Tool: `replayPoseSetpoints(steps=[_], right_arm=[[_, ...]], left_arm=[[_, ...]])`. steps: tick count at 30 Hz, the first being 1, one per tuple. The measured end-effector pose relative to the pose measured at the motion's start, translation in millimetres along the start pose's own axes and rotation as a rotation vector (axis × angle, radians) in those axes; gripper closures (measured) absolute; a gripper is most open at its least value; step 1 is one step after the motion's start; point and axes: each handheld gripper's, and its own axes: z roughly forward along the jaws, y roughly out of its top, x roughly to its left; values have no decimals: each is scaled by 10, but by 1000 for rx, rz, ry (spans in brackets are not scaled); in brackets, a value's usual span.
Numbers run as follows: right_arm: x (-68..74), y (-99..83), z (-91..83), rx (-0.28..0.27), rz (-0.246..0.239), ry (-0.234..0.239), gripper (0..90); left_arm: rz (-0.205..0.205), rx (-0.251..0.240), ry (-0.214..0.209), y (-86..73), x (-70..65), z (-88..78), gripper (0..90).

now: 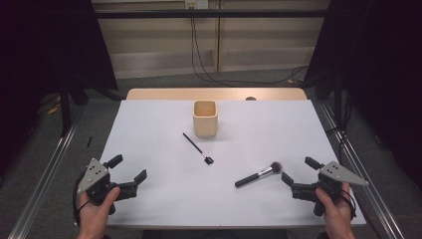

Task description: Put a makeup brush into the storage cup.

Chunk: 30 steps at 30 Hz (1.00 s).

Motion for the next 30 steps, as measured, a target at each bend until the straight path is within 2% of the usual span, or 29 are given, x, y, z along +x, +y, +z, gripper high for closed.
replayPoseSetpoints(steps=[1, 3, 11, 13, 14, 15, 17, 19, 22, 30], right_arm=[[4, 1, -1, 1, 3, 1, 0], [15, 4, -2, -8, 3, -2, 0], [26, 0, 29, -8, 5, 2, 0], [22, -2, 24, -8, 6, -3, 0], [20, -4, 24, -10, 7, -4, 0], [21, -5, 26, -9, 12, -5, 0], [21, -6, 32, -8, 16, -7, 0], [22, -5, 35, -9, 16, -7, 0], [19, -9, 43, -4, 13, -5, 0], [28, -10, 49, -2, 11, -1, 0]], left_arm=[[8, -12, -11, 11, -5, 6, 25], [-19, -28, -11, 29, -24, 44, 25], [-9, -15, -29, 55, -24, 174, 25], [-21, -20, -12, 73, -15, 204, 29], [-18, -17, 4, 92, -15, 214, 30], [2, -18, 8, 132, 6, 243, 29], [1, -25, 12, 145, 17, 262, 30], [-2, -24, 4, 158, 28, 313, 30], [23, -8, -7, 180, 35, 379, 30], [20, -24, -18, 270, 23, 526, 42]])
